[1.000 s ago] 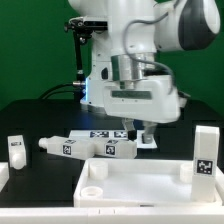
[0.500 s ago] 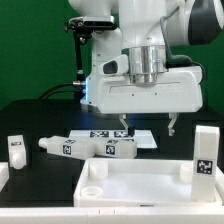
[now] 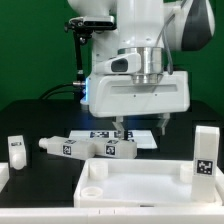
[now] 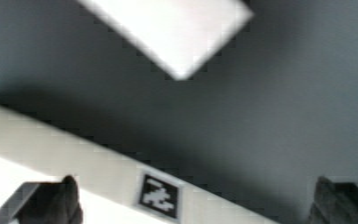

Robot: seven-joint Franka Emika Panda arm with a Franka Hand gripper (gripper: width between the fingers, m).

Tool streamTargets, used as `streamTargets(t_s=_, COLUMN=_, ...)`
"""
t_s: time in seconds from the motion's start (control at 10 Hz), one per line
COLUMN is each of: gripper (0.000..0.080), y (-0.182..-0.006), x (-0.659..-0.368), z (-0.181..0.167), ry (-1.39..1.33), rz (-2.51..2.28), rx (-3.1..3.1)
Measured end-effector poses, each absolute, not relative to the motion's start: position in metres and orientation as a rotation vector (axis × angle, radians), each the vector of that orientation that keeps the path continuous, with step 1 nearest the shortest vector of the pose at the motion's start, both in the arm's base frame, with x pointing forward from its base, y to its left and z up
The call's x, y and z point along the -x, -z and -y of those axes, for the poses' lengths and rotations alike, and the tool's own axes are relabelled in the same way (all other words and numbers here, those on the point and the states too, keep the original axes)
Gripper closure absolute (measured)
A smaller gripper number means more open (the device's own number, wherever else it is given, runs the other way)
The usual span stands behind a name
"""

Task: Assemble desk

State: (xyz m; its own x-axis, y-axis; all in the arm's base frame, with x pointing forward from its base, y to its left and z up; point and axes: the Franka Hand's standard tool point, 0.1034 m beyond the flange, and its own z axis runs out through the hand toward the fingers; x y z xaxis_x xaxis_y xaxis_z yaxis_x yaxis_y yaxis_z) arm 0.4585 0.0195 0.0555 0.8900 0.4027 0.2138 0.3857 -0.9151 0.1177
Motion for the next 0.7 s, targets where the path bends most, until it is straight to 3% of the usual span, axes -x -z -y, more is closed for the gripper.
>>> streamTargets(t_s=0.3, gripper=0.015, y=-0.053, x=-0.458, z=-0.02, ry=-0.342, rz=-0.853, rx=-2.909)
streamTargets(t_s=0.5, gripper=0.015, y=-0.035, x=-0.435, z=-0.043, ry=-0.115, rz=-0.988, rx=-2.977)
streamTargets(t_s=0.7, gripper=0.015, y=-0.026, x=-0.429, z=-0.052, ry=-0.087, rz=-1.181, rx=-2.889)
